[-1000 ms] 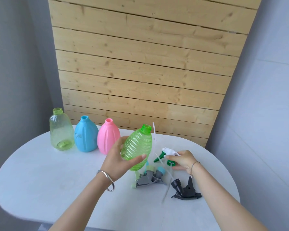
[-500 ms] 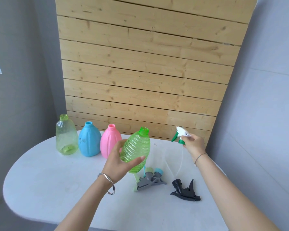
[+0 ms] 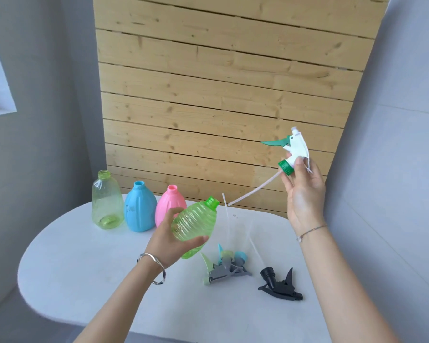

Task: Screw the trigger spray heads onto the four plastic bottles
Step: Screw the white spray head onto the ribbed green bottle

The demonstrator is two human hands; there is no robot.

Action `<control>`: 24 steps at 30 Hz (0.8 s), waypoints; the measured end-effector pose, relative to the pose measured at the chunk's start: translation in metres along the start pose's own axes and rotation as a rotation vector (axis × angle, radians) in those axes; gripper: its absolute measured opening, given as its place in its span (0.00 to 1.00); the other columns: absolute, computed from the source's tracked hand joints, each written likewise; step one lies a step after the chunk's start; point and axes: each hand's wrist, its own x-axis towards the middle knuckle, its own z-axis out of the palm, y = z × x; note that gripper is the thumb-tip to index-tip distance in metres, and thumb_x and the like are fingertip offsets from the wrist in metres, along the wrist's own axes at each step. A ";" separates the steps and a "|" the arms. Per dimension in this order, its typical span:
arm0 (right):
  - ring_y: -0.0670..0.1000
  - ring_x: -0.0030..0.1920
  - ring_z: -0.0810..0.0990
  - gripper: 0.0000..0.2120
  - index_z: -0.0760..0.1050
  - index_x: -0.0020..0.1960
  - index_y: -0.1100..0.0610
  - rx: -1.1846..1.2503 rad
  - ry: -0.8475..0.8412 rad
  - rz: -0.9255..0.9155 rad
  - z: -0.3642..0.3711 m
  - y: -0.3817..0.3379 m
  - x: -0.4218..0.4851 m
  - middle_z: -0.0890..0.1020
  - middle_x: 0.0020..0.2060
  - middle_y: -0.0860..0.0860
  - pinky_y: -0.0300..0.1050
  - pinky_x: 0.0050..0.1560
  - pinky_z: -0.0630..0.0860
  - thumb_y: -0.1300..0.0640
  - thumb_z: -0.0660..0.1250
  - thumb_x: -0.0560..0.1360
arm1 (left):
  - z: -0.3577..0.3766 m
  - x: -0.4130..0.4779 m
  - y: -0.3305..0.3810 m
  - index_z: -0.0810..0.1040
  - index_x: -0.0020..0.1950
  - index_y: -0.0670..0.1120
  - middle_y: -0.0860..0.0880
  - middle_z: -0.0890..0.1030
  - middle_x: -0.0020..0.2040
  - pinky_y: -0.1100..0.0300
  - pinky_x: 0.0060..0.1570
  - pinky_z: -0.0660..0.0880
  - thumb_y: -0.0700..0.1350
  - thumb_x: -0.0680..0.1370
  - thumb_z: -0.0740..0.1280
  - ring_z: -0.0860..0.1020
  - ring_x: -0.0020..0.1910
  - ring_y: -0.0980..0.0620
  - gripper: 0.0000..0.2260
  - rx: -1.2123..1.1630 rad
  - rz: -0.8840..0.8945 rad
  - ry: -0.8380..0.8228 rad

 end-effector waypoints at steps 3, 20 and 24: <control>0.47 0.53 0.80 0.15 0.72 0.62 0.61 0.019 -0.018 0.020 0.014 0.001 -0.005 0.81 0.53 0.52 0.42 0.54 0.78 0.55 0.62 0.79 | -0.004 -0.002 -0.002 0.65 0.58 0.61 0.63 0.72 0.49 0.66 0.41 0.69 0.57 0.59 0.79 0.74 0.50 0.56 0.34 0.024 -0.002 -0.022; 0.46 0.52 0.82 0.09 0.79 0.52 0.56 -0.271 -0.511 0.364 0.030 0.070 -0.063 0.84 0.50 0.53 0.38 0.58 0.77 0.64 0.69 0.73 | -0.018 -0.012 0.004 0.68 0.57 0.67 0.65 0.73 0.55 0.75 0.48 0.65 0.64 0.53 0.75 0.70 0.55 0.69 0.34 -0.100 -0.023 -0.110; 0.47 0.58 0.80 0.10 0.80 0.51 0.55 -0.176 -0.548 0.396 0.026 0.076 -0.065 0.85 0.52 0.51 0.38 0.61 0.75 0.59 0.70 0.70 | -0.023 -0.013 0.001 0.75 0.56 0.63 0.59 0.78 0.58 0.65 0.53 0.74 0.62 0.53 0.75 0.75 0.58 0.62 0.32 -0.357 -0.105 -0.090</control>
